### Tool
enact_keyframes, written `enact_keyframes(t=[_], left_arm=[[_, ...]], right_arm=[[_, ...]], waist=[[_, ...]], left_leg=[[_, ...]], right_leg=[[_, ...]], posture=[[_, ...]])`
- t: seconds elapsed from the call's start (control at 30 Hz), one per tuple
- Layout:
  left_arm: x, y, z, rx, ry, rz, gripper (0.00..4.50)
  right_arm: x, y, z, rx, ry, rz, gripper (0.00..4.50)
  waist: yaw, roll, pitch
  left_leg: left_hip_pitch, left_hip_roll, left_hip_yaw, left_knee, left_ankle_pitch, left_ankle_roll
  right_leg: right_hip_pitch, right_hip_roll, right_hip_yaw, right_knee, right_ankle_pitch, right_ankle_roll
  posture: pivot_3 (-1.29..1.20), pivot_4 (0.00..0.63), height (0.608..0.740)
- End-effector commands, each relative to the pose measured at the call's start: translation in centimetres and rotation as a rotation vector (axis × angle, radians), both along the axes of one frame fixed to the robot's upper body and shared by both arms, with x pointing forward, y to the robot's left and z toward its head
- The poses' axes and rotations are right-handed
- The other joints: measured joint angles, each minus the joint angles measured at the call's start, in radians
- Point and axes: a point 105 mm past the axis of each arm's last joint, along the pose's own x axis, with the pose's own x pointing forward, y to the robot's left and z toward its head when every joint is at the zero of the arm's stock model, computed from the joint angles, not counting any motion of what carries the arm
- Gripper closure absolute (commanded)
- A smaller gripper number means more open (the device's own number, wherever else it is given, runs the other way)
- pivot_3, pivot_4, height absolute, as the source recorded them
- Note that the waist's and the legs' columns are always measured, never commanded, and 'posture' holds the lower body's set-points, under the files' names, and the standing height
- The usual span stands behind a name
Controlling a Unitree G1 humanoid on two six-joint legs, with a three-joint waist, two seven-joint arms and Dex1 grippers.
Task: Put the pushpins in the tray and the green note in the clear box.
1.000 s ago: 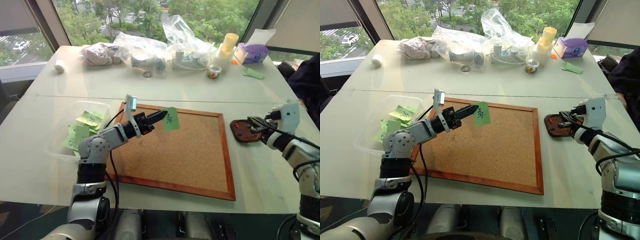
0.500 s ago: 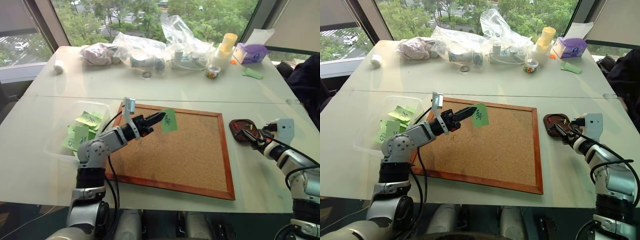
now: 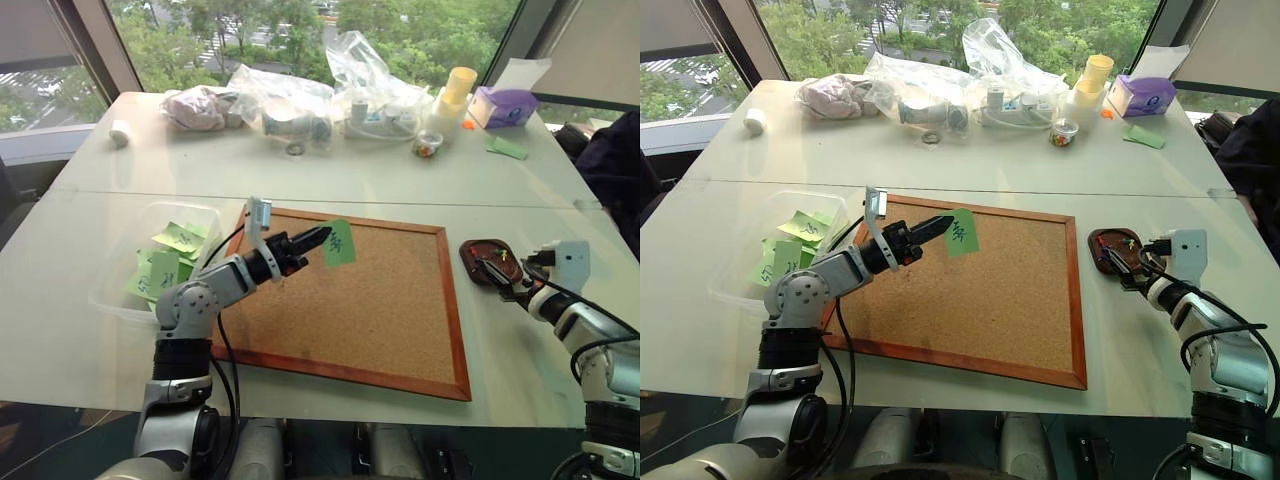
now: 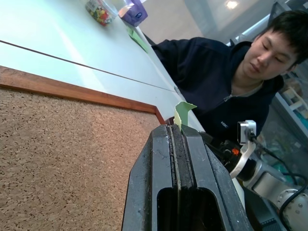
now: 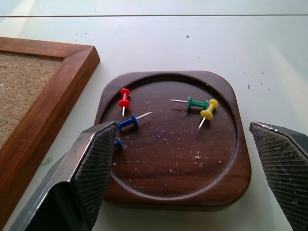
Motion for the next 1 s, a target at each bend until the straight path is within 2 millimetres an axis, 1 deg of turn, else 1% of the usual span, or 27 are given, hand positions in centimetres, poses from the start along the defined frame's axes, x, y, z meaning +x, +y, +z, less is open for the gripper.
enact_keyframes(t=[0.03,0.1,0.13,0.17,0.23,0.33,0.37,0.4,0.47,0.53,0.6,0.63,0.67,0.7,0.8,0.93,1.0], left_arm=[[-0.2,-0.2,1.2,-0.016,-0.054,0.000,4.50],[-0.1,0.0,1.3,-0.016,-0.054,0.003,4.50],[-0.2,0.1,1.3,-0.013,-0.056,0.005,4.50],[-0.1,0.3,1.3,-0.010,-0.058,0.008,4.50],[-0.1,0.8,1.6,0.006,-0.076,0.021,4.50],[-0.2,1.3,2.6,0.036,-0.130,0.030,4.50],[-0.3,1.5,3.3,0.066,-0.168,0.037,4.50],[-0.3,1.7,3.7,0.086,-0.194,0.042,4.50],[-0.7,2.6,5.4,0.143,-0.278,0.067,4.50],[-1.1,3.3,6.6,0.176,-0.328,0.089,4.50],[-1.5,5.5,7.9,0.232,-0.374,0.146,4.50],[-1.8,6.6,8.4,0.265,-0.394,0.172,4.50],[-2.0,7.3,8.7,0.286,-0.405,0.186,4.50],[-2.3,8.3,9.3,0.299,-0.411,0.211,4.50],[-2.9,10.7,10.6,0.323,-0.424,0.274,4.50],[-3.5,11.9,10.8,0.347,-0.414,0.305,4.50],[-4.1,13.1,10.5,0.383,-0.396,0.328,4.50]], right_arm=[[-0.1,-0.3,1.4,0.026,-0.066,-0.011,0.02],[0.1,0.2,2.5,0.031,-0.097,0.014,0.02],[0.1,1.0,3.5,0.047,-0.121,0.053,0.02],[0.1,2.0,4.3,0.054,-0.139,0.098,0.02],[-0.2,4.5,5.9,0.067,-0.159,0.219,0.02],[-1.0,8.1,7.1,0.053,-0.149,0.399,0.02],[-1.4,9.9,7.6,0.048,-0.142,0.489,0.02],[-1.7,11.0,7.9,0.046,-0.136,0.547,0.02],[-2.7,14.0,8.7,0.052,-0.119,0.718,0.02],[-3.4,15.6,9.1,0.057,-0.101,0.816,0.02],[-3.7,17.4,9.6,0.050,-0.093,0.928,0.02],[-3.8,18.0,9.8,0.047,-0.090,0.971,0.02],[-3.8,18.4,9.9,0.045,-0.087,0.995,0.02],[-3.7,18.8,10.0,0.038,-0.090,1.018,0.02],[-3.0,19.5,10.2,0.027,-0.100,1.060,0.02],[-2.4,20.1,10.1,0.019,-0.101,1.096,0.02],[-2.3,20.3,10.0,0.013,-0.100,1.115,0.02]], waist=[[0.000,0.000,0.000],[-0.001,0.000,0.000],[-0.001,0.000,0.000],[-0.001,0.000,0.000],[-0.004,0.001,0.000],[-0.004,0.001,0.000],[-0.003,0.000,0.000],[-0.003,0.000,0.000],[-0.003,0.000,0.000],[-0.003,0.000,0.000],[-0.003,0.000,0.000],[-0.004,0.000,0.000],[-0.005,0.000,0.000],[-0.006,0.000,0.000],[-0.005,0.000,0.001],[0.003,-0.001,0.001],[0.001,-0.001,0.001]], left_leg=[[0.000,0.000,0.000,0.000,0.000,0.000],[0.000,0.000,0.000,0.000,0.000,0.000],[0.000,0.000,0.000,0.000,0.000,0.000],[0.000,0.000,0.000,0.000,0.000,0.000],[0.000,0.001,0.000,0.000,0.000,0.000],[0.000,0.001,-0.002,0.000,0.000,-0.001],[0.000,0.001,-0.002,0.000,0.000,-0.001],[0.000,0.001,-0.002,0.000,0.000,-0.001],[0.000,0.001,-0.003,0.000,0.000,0.000],[0.000,0.001,-0.003,0.000,0.000,0.000],[0.000,0.002,-0.004,0.000,0.000,0.000],[0.000,0.002,-0.004,0.000,0.000,0.000],[0.000,0.002,-0.004,0.000,0.000,0.000],[0.000,0.002,-0.004,0.000,0.000,0.000],[0.000,0.002,-0.004,0.000,0.000,0.000],[0.000,0.002,-0.004,0.000,0.000,0.001],[0.000,0.002,-0.004,0.000,0.000,0.001]], right_leg=[[0.000,0.000,0.000,0.000,0.000,0.000],[0.000,0.000,0.000,0.000,0.000,0.000],[0.000,0.000,0.000,0.000,0.000,0.000],[0.000,0.000,0.000,0.000,0.000,0.000],[0.000,0.001,0.000,0.000,0.000,0.000],[0.000,0.001,0.000,0.000,0.000,0.000],[0.000,0.001,0.000,0.000,0.000,0.000],[0.000,0.001,0.000,0.000,0.000,0.000],[0.000,0.001,0.000,0.000,0.000,0.000],[0.000,0.001,0.000,0.000,0.000,0.000],[0.000,0.001,0.000,0.000,0.000,0.000],[0.000,0.001,0.000,0.000,0.000,0.000],[0.000,0.001,0.000,0.000,0.000,0.000],[-0.001,0.001,0.000,0.000,0.000,-0.001],[-0.001,0.001,0.000,0.000,0.000,-0.001],[0.000,-0.001,0.000,0.000,0.000,-0.001],[0.000,-0.001,0.000,0.000,0.000,-0.001]], posture=[[0.00,0.150,0.740],[0.00,0.150,0.740],[0.00,0.150,0.740],[0.00,0.150,0.740],[0.00,0.150,0.740],[0.00,0.150,0.740],[0.00,0.150,0.740],[0.00,0.150,0.740],[0.00,0.150,0.740],[0.00,0.150,0.740],[0.00,0.150,0.740],[0.00,0.150,0.740],[0.00,0.150,0.740],[0.00,0.150,0.740],[0.00,0.150,0.740],[0.00,0.150,0.740],[0.00,0.150,0.740]])
